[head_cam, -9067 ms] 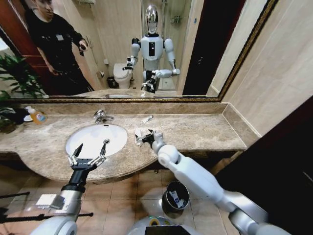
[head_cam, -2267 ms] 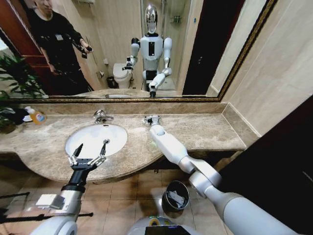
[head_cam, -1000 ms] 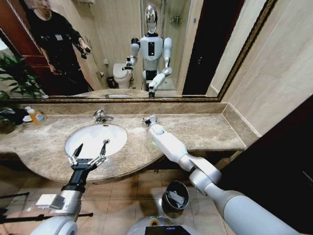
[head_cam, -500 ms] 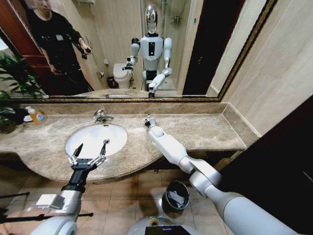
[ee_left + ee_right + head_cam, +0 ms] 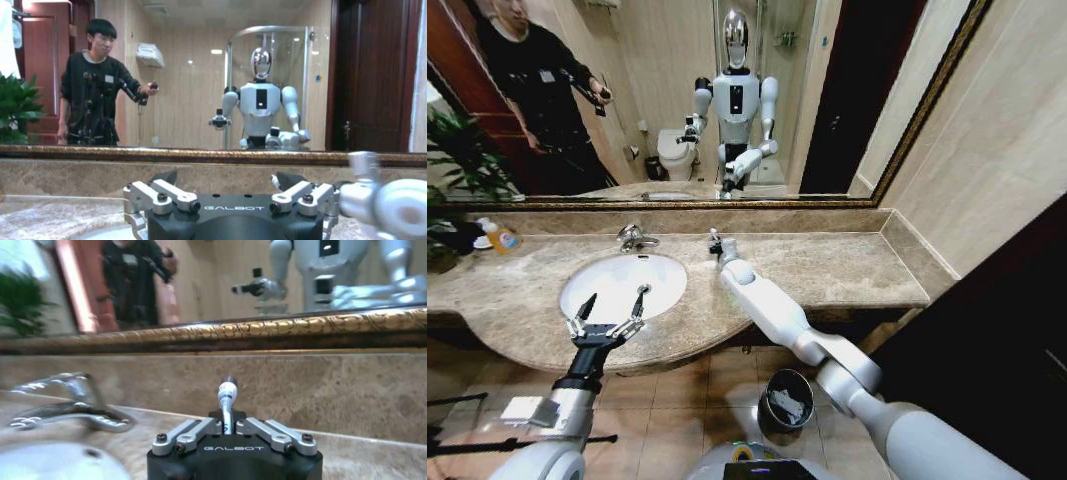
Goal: Pick up the trash from the sink and place it in the trash bin.
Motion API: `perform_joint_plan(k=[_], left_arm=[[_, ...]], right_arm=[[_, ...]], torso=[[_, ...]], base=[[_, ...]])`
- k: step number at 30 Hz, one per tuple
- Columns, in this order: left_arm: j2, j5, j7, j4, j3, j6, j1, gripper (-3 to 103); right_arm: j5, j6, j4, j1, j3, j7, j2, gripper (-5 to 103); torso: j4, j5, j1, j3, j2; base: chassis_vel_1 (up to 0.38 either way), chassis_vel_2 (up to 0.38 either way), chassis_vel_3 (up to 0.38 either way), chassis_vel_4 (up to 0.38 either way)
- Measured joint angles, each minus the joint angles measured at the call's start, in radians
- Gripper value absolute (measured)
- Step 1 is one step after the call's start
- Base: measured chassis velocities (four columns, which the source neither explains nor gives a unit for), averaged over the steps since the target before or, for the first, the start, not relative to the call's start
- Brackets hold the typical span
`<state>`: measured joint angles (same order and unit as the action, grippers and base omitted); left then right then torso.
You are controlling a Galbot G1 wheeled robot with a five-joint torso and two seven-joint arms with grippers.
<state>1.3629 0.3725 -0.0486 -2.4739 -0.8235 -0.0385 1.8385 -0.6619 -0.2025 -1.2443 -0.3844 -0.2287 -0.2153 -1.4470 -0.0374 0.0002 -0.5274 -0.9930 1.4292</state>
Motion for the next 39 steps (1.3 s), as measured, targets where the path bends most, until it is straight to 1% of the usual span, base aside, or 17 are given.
perform_joint_plan(k=[4,6,12,14,15,18,19,20,21,22,23,28,30,31,33,36,39], left_arm=[[0.0,0.0,0.0,0.0,0.0,0.0,0.0,100],[0.0,0.0,0.0,0.0,0.0,0.0,0.0,100],[0.0,0.0,0.0,0.0,0.0,0.0,0.0,100],[0.0,0.0,-0.001,0.0,0.0,0.0,0.0,100],[0.0,0.0,-0.001,0.0,0.0,0.0,0.0,100],[0.0,0.0,0.0,0.0,0.0,0.0,0.0,100],[0.0,0.0,0.0,0.0,0.0,0.0,0.0,100],[0.0,0.0,0.0,0.0,0.0,0.0,0.0,100],[0.0,0.0,0.0,0.0,0.0,0.0,0.0,100],[0.0,0.0,0.0,0.0,0.0,0.0,0.0,100],[0.0,0.0,0.0,0.0,0.0,0.0,0.0,100],[0.0,0.0,0.0,0.0,0.0,0.0,0.0,100],[0.0,0.0,0.0,0.0,0.0,0.0,0.0,100],[0.0,0.0,0.0,0.0,0.0,0.0,0.0,100],[0.0,0.0,0.0,0.0,0.0,0.0,0.0,100],[0.0,0.0,0.0,0.0,0.0,0.0,0.0,100],[0.0,0.0,0.0,0.0,0.0,0.0,0.0,100]], right_arm=[[-0.037,0.018,-0.082,-0.065,0.045,0.094,0.13,6],[-0.025,0.083,-0.087,-0.124,0.118,0.162,0.227,6],[-0.068,0.12,-0.169,-0.247,0.262,0.227,0.366,6],[-0.118,0.151,-0.232,-0.338,0.344,0.349,0.458,6],[-0.118,0.151,-0.232,-0.338,0.344,0.349,0.458,6],[-0.23,0.229,-0.283,-0.485,0.433,0.636,0.613,6],[-0.23,0.229,-0.283,-0.485,0.433,0.636,0.613,6],[-0.253,0.243,-0.291,-0.521,0.459,0.716,0.644,6],[-0.277,0.279,-0.297,-0.608,0.545,0.867,0.691,6],[-0.283,0.295,-0.3,-0.648,0.594,0.924,0.705,6],[-0.283,0.295,-0.3,-0.648,0.594,0.924,0.705,6],[-0.289,0.345,-0.303,-0.957,0.841,1.225,0.721,6],[-0.244,0.375,-0.266,-1.039,0.897,1.339,0.696,6],[-0.244,0.375,-0.266,-1.039,0.897,1.339,0.696,6],[-0.151,0.411,-0.203,-1.099,0.937,1.48,0.65,6],[-0.072,0.433,-0.167,-1.121,0.943,1.509,0.604,6],[0.066,0.475,-0.113,-1.111,0.897,1.399,0.511,6]], torso=[[0.0009,0.0001,0.0,0.0,0.0],[0.0013,0.0006,0.0,0.0,0.0],[0.0006,0.0004,0.0,0.0,0.0],[0.0005,0.0002,0.0,0.0,0.0],[0.0005,0.0002,0.0,0.0,0.0],[0.0009,0.0003,0.0,0.0,0.0],[0.0009,0.0003,0.0,0.0,0.0],[0.0006,0.0004,0.0,0.0,0.0],[0.0008,0.0009,0.0,0.0,0.0],[0.0007,0.0007,0.0,0.0,0.0],[0.0007,0.0007,0.0,0.0,0.0],[0.0006,0.0006,0.0,0.0,0.0],[0.0011,-0.0004,0.0,0.0,0.0],[0.0011,-0.0004,0.0,0.0,0.0],[0.0008,0.0001,0.0,0.0,0.0],[0.0008,-0.0005,0.0,0.0,0.0],[0.0009,0.0004,0.0,0.0,0.0]], base=[[0.0,0.0,0.0,0.0],[0.0,0.0,0.0,0.0],[0.0,0.0,0.0,0.0],[0.0,0.0,0.0,0.0],[0.0,0.0,0.0,0.0],[0.0,0.0,0.0,0.0],[0.0,0.0,0.0,0.0],[0.0,0.0,0.0,0.0],[0.0,0.0,0.0,0.0],[0.0,0.0,0.0,0.0],[0.0,0.0,0.0,0.0],[0.0,0.0,0.0,0.0],[0.0,0.0,0.0,0.0],[0.0,0.0,0.0,0.0],[0.0,0.0,0.0,0.0],[0.0,0.0,0.0,0.0],[0.0,0.0,0.0,0.0]])
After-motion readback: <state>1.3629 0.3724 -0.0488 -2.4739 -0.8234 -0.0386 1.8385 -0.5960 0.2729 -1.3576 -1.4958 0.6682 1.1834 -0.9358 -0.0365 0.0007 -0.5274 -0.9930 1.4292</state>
